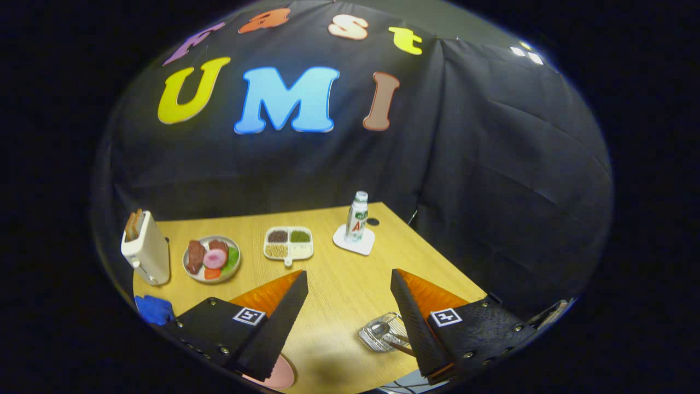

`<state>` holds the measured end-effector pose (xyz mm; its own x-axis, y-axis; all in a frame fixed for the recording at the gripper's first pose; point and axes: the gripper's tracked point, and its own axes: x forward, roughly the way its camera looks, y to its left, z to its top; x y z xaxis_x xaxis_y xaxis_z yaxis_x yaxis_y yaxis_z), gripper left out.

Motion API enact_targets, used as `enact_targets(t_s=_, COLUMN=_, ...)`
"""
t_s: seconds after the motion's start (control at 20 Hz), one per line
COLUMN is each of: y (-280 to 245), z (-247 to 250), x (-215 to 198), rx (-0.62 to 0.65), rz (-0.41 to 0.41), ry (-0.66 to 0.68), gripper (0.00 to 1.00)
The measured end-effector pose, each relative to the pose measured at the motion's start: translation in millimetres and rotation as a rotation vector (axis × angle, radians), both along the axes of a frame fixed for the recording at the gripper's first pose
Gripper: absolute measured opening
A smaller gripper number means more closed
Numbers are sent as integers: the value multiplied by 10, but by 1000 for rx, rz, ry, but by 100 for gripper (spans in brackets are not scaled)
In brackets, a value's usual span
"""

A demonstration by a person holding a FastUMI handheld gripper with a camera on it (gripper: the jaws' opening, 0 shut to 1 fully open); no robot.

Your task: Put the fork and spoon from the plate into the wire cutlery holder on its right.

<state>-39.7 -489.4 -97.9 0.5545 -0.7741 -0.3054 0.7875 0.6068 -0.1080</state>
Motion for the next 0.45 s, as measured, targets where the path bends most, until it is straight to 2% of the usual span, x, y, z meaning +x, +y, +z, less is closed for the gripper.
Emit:
enact_targets(t_s=0.3, y=240, z=912, x=100, rx=-193, rz=77, ry=-319, gripper=93)
enact_targets(t_s=0.45, y=338, z=1020, x=95, rx=-221, rz=101, ry=-364, gripper=93)
